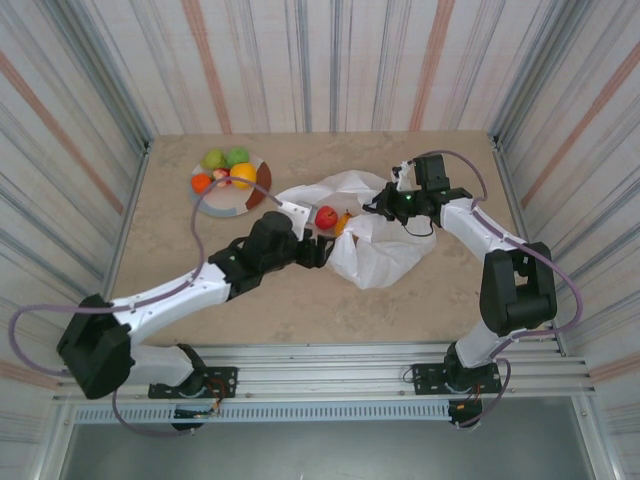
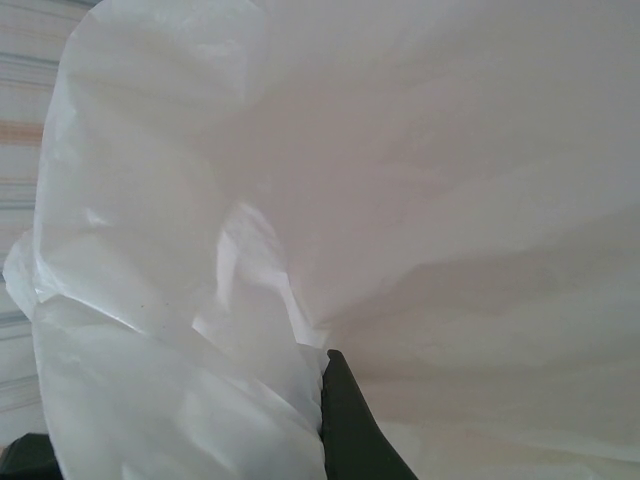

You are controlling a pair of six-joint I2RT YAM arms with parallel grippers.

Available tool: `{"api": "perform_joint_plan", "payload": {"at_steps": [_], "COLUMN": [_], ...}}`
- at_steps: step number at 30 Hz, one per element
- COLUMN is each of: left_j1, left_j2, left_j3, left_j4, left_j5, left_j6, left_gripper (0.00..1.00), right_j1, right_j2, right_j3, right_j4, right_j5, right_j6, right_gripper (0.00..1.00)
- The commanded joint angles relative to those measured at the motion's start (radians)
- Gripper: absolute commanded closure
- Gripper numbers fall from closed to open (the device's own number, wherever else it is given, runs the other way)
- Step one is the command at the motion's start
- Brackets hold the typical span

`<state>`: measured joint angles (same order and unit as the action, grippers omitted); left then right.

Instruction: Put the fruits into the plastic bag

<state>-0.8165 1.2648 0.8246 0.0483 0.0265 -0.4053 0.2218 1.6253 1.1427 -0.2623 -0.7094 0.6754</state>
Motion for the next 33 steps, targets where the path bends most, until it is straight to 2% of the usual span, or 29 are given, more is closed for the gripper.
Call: {"api": "perform_joint_plan", "payload": {"at_steps": [1,4,7,11,18,22,25,29,33], "left_j1": [0.000,0.013,0.062,0.142,0.181,0.196,0.197,0.196,0.185], "left_j2": [-0.099,-0.154,-0.173,-0.132,0.045,0.148,0.212,0.253,0.211], "left_j3": [-0.070,-0.116,-0.148,-0.200,-0.156,-0.126,-0.117,-0.111,-0.128], "left_j4": [-0.030,-0.034,-0.074,-0.001,0.118,0.181,0.235,0.293,0.328], "left_j5": [0.024,-0.007,-0.064,-0.003,0.054,0.078,0.100,0.160,0.235], "left_j6": [-0.024,-0.057,-0.201,-0.333,-0.367,-0.381,-0.397,-0.400,-0.387], "left_gripper": [0.20,0.20,0.19,0.19,0.18,0.22,0.32,0.56,0.81], "right_j1": [-0.004,-0.003,-0.002,-0.001,0.004,0.008,0.007,0.007,0.004], "right_j2": [0.018,0.023,0.026,0.026,0.027,0.030,0.027,0.023,0.005], "right_j3": [0.015,0.018,0.020,0.020,0.019,0.019,0.018,0.033,0.093], "right_j4": [0.001,0.005,0.006,0.006,0.007,0.008,0.005,-0.020,-0.148], "right_j5": [-0.017,-0.018,-0.019,-0.020,-0.017,-0.016,-0.016,-0.010,0.049], "right_j6": [-0.016,-0.014,-0.013,-0.013,-0.011,-0.011,-0.013,-0.035,-0.134], "right_gripper": [1.00,1.00,1.00,1.00,1.00,1.00,1.00,1.00,1.00]}}
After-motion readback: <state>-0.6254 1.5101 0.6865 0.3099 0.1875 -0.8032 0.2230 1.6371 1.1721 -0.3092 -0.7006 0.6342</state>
